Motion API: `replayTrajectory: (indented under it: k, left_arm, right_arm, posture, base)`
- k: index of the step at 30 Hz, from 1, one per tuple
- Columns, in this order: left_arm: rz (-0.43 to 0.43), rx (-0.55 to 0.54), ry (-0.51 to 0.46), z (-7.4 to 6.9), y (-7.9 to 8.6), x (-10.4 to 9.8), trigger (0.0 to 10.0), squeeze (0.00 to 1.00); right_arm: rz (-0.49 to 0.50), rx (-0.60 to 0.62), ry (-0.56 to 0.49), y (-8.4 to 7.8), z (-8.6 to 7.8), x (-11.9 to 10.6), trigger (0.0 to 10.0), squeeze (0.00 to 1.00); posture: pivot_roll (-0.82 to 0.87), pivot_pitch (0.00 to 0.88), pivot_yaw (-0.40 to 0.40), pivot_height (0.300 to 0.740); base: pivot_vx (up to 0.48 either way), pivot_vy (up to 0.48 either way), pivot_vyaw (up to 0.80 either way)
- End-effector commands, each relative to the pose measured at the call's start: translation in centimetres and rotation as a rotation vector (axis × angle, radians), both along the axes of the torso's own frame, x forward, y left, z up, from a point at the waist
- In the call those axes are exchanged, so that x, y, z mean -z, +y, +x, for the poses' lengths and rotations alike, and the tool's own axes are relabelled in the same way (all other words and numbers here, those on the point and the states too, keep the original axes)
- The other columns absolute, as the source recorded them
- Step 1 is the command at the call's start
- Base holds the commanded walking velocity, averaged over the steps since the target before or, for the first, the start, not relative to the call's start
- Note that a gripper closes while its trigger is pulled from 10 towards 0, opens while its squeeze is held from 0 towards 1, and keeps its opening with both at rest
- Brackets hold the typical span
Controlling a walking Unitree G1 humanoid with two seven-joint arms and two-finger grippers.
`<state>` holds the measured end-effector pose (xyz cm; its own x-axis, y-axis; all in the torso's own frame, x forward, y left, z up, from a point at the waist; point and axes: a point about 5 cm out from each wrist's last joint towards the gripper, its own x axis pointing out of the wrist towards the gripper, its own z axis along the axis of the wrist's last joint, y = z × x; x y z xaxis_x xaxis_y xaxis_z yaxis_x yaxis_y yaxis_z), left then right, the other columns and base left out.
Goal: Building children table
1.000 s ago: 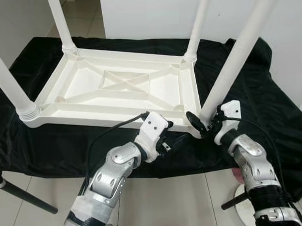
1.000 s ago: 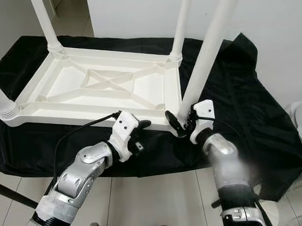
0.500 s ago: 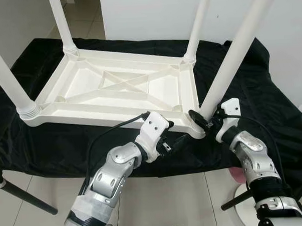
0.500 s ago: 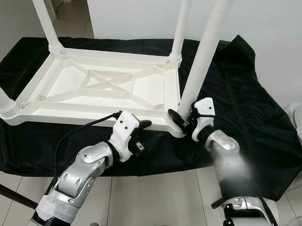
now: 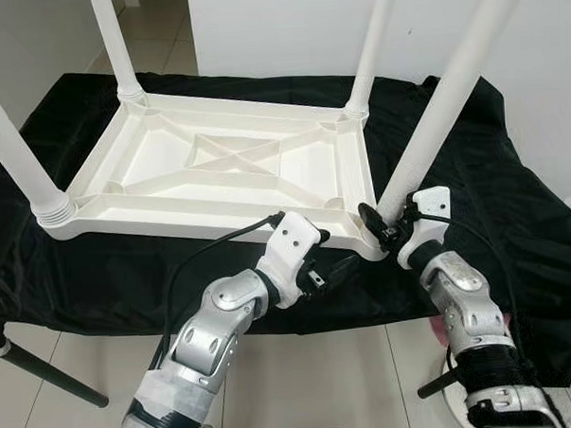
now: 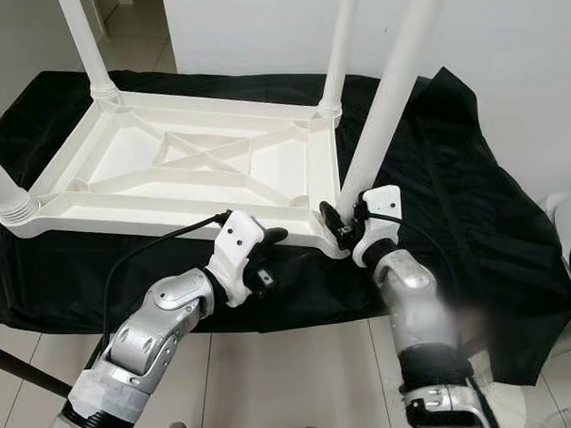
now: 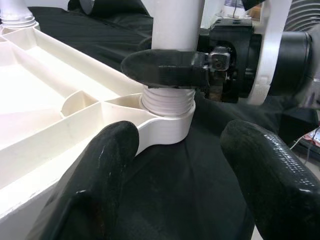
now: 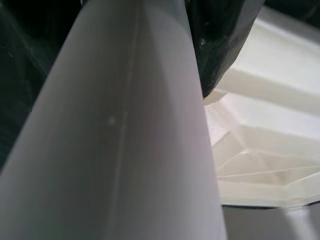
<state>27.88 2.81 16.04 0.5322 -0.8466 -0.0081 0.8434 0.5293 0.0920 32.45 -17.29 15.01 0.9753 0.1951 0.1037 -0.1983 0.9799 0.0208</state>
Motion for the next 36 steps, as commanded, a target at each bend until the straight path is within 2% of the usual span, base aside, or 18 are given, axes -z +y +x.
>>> replayTrajectory:
  k: [1, 2, 3, 4, 10, 12, 13, 15, 20, 21, 22, 29, 32, 33, 35, 36]
  left_arm:
    - [0.011, 0.022, 0.006, -0.1, -0.4, 0.3, 10.0, 0.00]
    - [0.011, 0.022, 0.007, -0.1, -0.4, 0.3, 10.0, 0.00]
    - [0.010, 0.024, 0.008, -0.2, -0.4, 0.3, 10.0, 0.00]
    - [0.010, 0.024, 0.008, -0.2, -0.4, 0.3, 10.0, 0.00]
    - [0.005, 0.020, 0.011, -0.2, -0.5, 0.2, 10.0, 0.00]
    - [0.003, 0.018, 0.013, -0.3, -0.5, 0.2, 10.0, 0.00]
    - [0.003, 0.018, 0.013, -0.3, -0.5, 0.2, 10.0, 0.00]
    - [0.001, 0.018, 0.014, -0.3, -0.5, 0.2, 10.0, 0.00]
    - [-0.002, 0.019, 0.015, -0.4, -0.6, 0.3, 10.0, 0.00]
    - [-0.002, 0.018, 0.015, -0.3, -0.6, 0.2, 10.0, 0.00]
    - [-0.003, 0.017, 0.014, -0.3, -0.6, 0.2, 10.0, 0.00]
    - [-0.005, 0.015, 0.013, -0.3, -0.5, 0.1, 10.0, 0.00]
    - [-0.006, 0.010, 0.009, -0.3, -0.4, 0.1, 10.0, 0.00]
    - [-0.007, 0.010, 0.008, -0.3, -0.4, 0.1, 10.0, 0.00]
    - [-0.007, 0.010, 0.008, -0.3, -0.4, 0.1, 10.0, 0.00]
    - [-0.007, 0.011, 0.008, -0.3, -0.4, 0.1, 10.0, 0.00]
  right_arm:
    - [0.040, 0.079, 0.046, -0.5, -0.2, 0.6, 10.0, 0.00]
    - [0.052, 0.115, 0.047, -0.4, -0.3, 0.5, 10.0, 0.00]
    - [0.068, 0.204, 0.050, 0.2, -0.8, 0.5, 10.0, 0.00]
    - [0.068, 0.204, 0.050, 0.2, -0.8, 0.5, 10.0, 0.00]
    - [0.138, 0.486, 0.078, 2.1, -2.0, 1.0, 10.0, 0.00]
    - [0.167, 0.455, 0.082, 3.2, -2.0, 0.8, 10.0, 0.00]
    - [0.167, 0.455, 0.082, 3.2, -2.0, 0.8, 10.0, 0.00]
    - [0.188, 0.380, 0.054, 4.0, -2.0, 0.2, 10.0, 0.00]
    - [0.178, 0.342, 0.008, 3.7, -2.2, -0.8, 10.0, 0.00]
    - [0.175, 0.344, 0.004, 3.5, -2.2, -0.8, 10.0, 0.77]
    - [0.170, 0.348, -0.005, 3.4, -2.2, -0.9, 10.0, 1.00]
    - [0.180, 0.308, -0.035, 2.9, -2.4, -1.1, 10.0, 1.00]
    - [0.145, 0.177, -0.041, 1.8, -2.5, -0.6, 10.0, 1.00]
    - [0.122, 0.138, -0.039, 1.3, -2.5, -0.4, 10.0, 0.37]
    - [0.107, 0.119, -0.038, 1.0, -2.5, -0.2, 10.0, 0.37]
    - [0.076, 0.078, -0.041, 0.5, -2.3, -0.1, 10.0, 0.00]
  posture:
    - [-0.04, 0.070, -0.047, 0.740]
    - [-0.04, 0.074, -0.049, 0.740]
    - [-0.04, 0.075, -0.048, 0.740]
    - [-0.04, 0.075, -0.048, 0.740]
    - [-0.04, 0.085, -0.055, 0.740]
    - [-0.04, 0.086, -0.055, 0.740]
    - [-0.04, 0.086, -0.055, 0.740]
    - [-0.04, 0.086, -0.055, 0.740]
    - [-0.04, 0.089, -0.058, 0.740]
    - [-0.04, 0.089, -0.057, 0.740]
    - [-0.04, 0.088, -0.057, 0.740]
    - [-0.04, 0.090, -0.059, 0.740]
    - [-0.04, 0.091, -0.058, 0.740]
    - [-0.04, 0.091, -0.056, 0.740]
    - [-0.04, 0.090, -0.056, 0.740]
    - [-0.04, 0.090, -0.054, 0.740]
  base:
    - [0.000, 0.000, 0.00]
    - [0.000, 0.000, 0.00]
    - [0.000, 0.000, 0.00]
    - [0.000, 0.000, 0.00]
    - [0.000, 0.000, 0.00]
    - [0.000, 0.000, 0.00]
    - [0.000, 0.000, 0.00]
    - [0.000, 0.000, 0.00]
    - [0.000, 0.000, 0.00]
    - [0.000, 0.000, 0.00]
    - [0.000, 0.000, 0.00]
    - [0.000, 0.000, 0.00]
    - [0.000, 0.000, 0.00]
    - [0.000, 0.000, 0.00]
    - [0.000, 0.000, 0.00]
    - [0.000, 0.000, 0.00]
